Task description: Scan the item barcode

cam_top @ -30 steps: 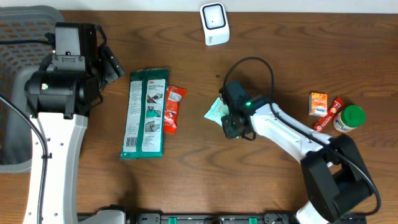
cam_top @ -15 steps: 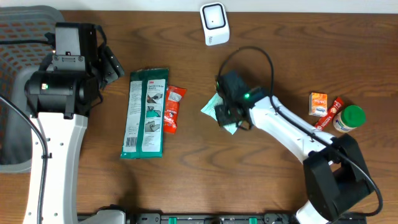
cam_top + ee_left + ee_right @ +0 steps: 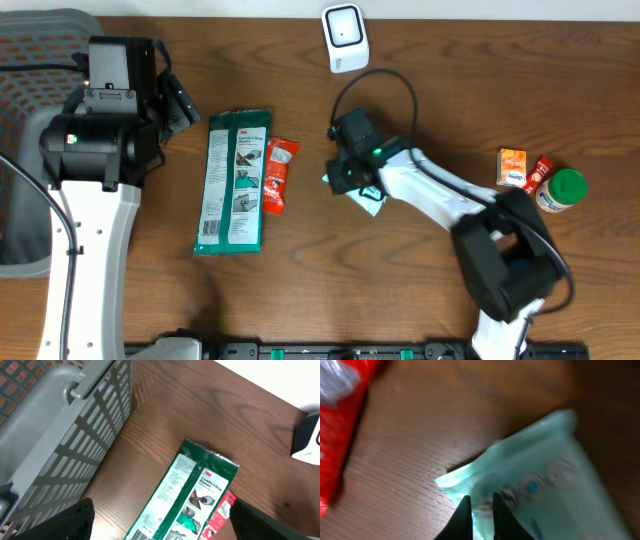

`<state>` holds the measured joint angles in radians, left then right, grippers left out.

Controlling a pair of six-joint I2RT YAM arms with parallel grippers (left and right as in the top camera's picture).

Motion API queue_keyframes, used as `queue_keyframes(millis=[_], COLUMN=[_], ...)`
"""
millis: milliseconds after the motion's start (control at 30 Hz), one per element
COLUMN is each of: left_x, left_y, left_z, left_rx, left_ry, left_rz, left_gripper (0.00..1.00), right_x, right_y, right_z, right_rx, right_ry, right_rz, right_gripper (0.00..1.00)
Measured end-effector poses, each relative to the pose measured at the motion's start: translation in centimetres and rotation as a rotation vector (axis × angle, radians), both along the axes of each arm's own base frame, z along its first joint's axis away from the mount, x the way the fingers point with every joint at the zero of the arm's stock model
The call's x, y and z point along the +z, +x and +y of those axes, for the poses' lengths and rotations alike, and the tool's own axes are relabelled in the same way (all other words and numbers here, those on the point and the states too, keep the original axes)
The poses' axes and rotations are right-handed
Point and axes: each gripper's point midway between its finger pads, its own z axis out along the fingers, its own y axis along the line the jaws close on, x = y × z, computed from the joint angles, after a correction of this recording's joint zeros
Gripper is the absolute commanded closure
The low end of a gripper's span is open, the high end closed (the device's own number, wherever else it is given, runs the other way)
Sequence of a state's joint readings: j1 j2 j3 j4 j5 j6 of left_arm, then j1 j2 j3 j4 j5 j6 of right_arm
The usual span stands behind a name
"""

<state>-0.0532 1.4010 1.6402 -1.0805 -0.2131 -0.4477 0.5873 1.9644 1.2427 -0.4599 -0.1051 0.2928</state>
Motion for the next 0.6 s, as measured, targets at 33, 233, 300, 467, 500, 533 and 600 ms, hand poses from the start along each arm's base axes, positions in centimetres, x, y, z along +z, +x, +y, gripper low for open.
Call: queue_keyframes(millis=[33,233,300,467,500,533,600], left_x=[0.0,0.0,0.0,0.0,0.0,0.0,0.0], left_y=[0.0,0.0,0.0,0.0,0.0,0.0,0.0], left_z=[0.0,0.0,0.0,0.0,0.0,0.0,0.0], left_rx=[0.000,0.000,0.000,0.000,0.000,0.000,0.000], left_ry=[0.000,0.000,0.000,0.000,0.000,0.000,0.000], left_rz=[0.000,0.000,0.000,0.000,0.000,0.000,0.000], left_gripper=[0.13,0.13,0.13,0.13,0.13,0.13,0.13], right_x=[-0.3,0.4,1.7,8.7,10.4,11.6,13.2], right_y=[-0.2,-1.1,-1.2,-0.7,-0.9,-1.2,-1.8], right_z=[0.4,0.6,0.2,-1.4,-2.0,-2.5,-3.4], right_rx=[0.011,0.070,0.084,0.135,0.152,0.169,0.206], right_ry=[0.009,0.012,0.012,0.040,0.038,0.034,0.018], right_rz=[0.006,0.029,0.023,-0.099,-0.123,-0.142,-0.163], right_gripper=[0.85,0.66,0.48,0.28,0.23,0.20,0.12])
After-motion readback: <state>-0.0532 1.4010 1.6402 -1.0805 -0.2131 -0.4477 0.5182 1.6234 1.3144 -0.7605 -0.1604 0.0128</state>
